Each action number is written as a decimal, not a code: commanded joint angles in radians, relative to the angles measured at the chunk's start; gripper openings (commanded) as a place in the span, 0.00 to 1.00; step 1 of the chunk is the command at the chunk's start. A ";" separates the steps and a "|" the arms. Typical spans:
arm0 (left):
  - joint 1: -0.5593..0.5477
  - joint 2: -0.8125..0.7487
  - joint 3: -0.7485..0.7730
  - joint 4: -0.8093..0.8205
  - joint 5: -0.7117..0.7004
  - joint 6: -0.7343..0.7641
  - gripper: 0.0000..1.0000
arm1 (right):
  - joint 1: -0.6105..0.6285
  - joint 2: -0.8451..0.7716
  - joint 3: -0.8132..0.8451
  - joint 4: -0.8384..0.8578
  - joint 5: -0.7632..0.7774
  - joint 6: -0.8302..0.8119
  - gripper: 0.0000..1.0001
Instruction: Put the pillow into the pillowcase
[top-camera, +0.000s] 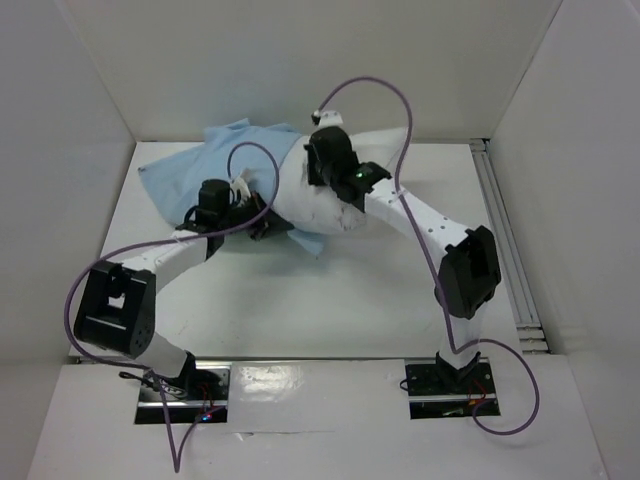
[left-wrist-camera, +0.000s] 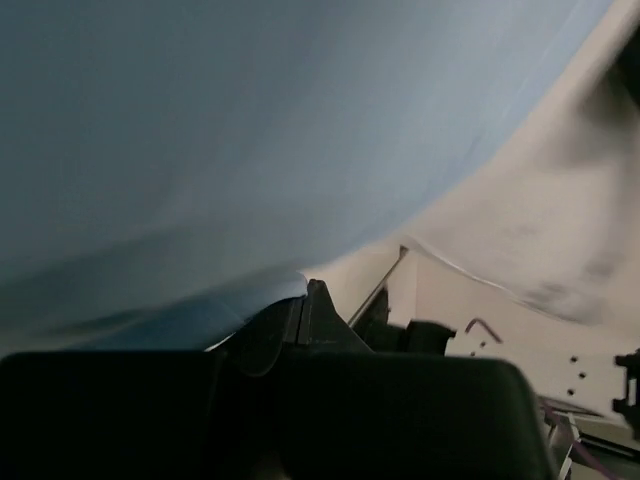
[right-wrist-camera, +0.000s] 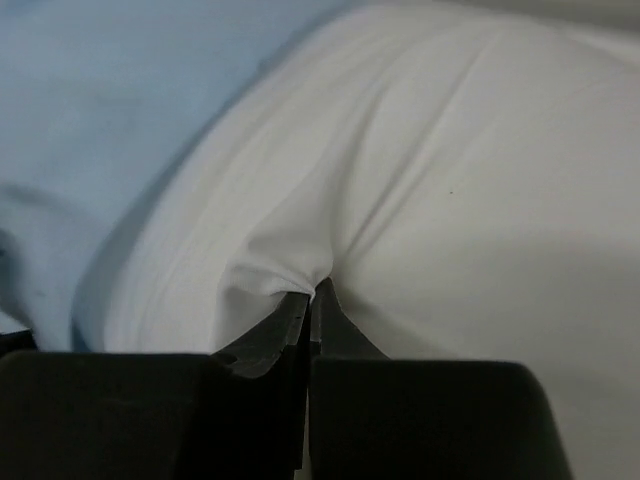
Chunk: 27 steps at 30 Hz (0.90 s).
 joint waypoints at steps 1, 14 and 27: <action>-0.095 -0.170 -0.121 0.221 0.193 -0.104 0.00 | 0.042 0.072 -0.249 0.126 -0.176 0.159 0.00; -0.045 -0.019 0.314 0.034 0.251 -0.024 0.00 | -0.182 0.083 0.158 0.079 -0.279 0.176 0.00; -0.227 -0.024 0.262 0.156 0.279 -0.133 0.00 | -0.037 -0.356 -0.587 0.283 -0.224 0.332 0.00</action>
